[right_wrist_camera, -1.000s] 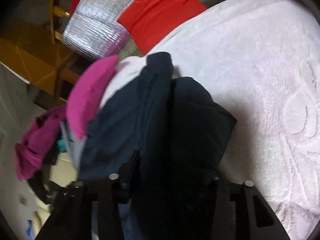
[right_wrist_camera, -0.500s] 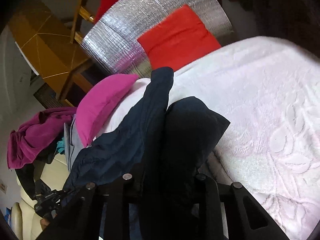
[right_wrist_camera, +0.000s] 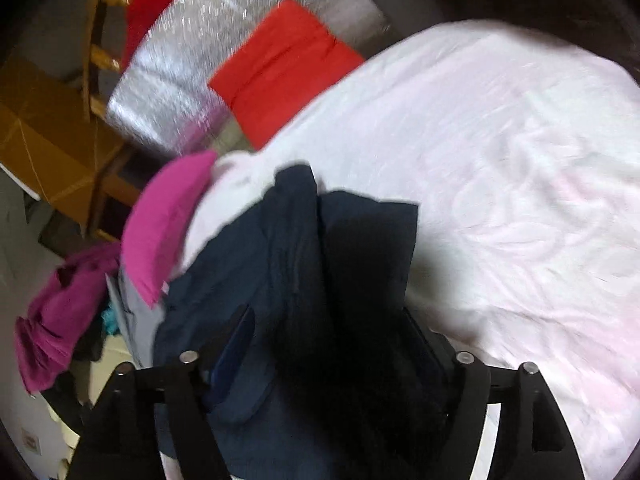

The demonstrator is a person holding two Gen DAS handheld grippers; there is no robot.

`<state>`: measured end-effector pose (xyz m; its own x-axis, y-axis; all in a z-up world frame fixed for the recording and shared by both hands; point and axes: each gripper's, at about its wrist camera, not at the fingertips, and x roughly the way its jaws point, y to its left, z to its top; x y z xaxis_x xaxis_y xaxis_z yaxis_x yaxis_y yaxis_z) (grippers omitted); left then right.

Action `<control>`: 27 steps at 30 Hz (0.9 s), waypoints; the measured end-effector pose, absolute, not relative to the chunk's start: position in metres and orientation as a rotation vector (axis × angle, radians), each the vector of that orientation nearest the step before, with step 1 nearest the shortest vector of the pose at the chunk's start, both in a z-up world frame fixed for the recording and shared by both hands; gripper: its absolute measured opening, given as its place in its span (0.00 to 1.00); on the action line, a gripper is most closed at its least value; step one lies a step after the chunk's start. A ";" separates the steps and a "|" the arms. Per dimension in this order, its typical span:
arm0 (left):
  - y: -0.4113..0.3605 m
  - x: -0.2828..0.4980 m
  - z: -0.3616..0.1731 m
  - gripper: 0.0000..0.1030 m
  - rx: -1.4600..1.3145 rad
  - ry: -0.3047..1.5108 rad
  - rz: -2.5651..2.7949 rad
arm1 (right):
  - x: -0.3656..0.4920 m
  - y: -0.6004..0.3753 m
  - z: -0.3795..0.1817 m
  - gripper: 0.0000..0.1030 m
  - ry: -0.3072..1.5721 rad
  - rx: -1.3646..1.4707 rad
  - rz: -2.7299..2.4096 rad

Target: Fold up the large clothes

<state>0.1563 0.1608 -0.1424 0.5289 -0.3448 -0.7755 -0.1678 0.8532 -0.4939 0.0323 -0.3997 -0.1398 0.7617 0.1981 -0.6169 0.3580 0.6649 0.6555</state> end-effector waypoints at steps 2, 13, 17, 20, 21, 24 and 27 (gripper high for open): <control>0.165 0.138 -0.130 0.74 -0.553 0.964 -0.123 | 0.011 -0.397 -0.135 0.79 0.693 0.913 -0.063; 0.154 0.114 -0.220 0.76 -0.953 1.082 -0.196 | 0.005 -0.320 -0.214 0.82 0.915 1.205 0.150; 0.148 0.137 -0.234 0.76 -1.074 1.024 -0.223 | 0.032 -0.322 -0.231 0.82 0.848 1.302 0.108; 0.147 0.147 -0.238 0.76 -1.123 0.980 -0.208 | 0.046 -0.324 -0.229 0.83 0.775 1.279 0.081; 0.147 0.150 -0.239 0.76 -1.150 0.964 -0.207 | 0.052 -0.325 -0.230 0.83 0.753 1.282 0.070; 0.142 0.161 -0.240 0.76 -1.161 0.933 -0.214 | 0.063 -0.326 -0.229 0.83 0.703 1.276 0.040; 0.140 0.166 -0.240 0.52 -1.139 0.911 -0.190 | 0.072 -0.321 -0.227 0.58 0.732 1.162 -0.033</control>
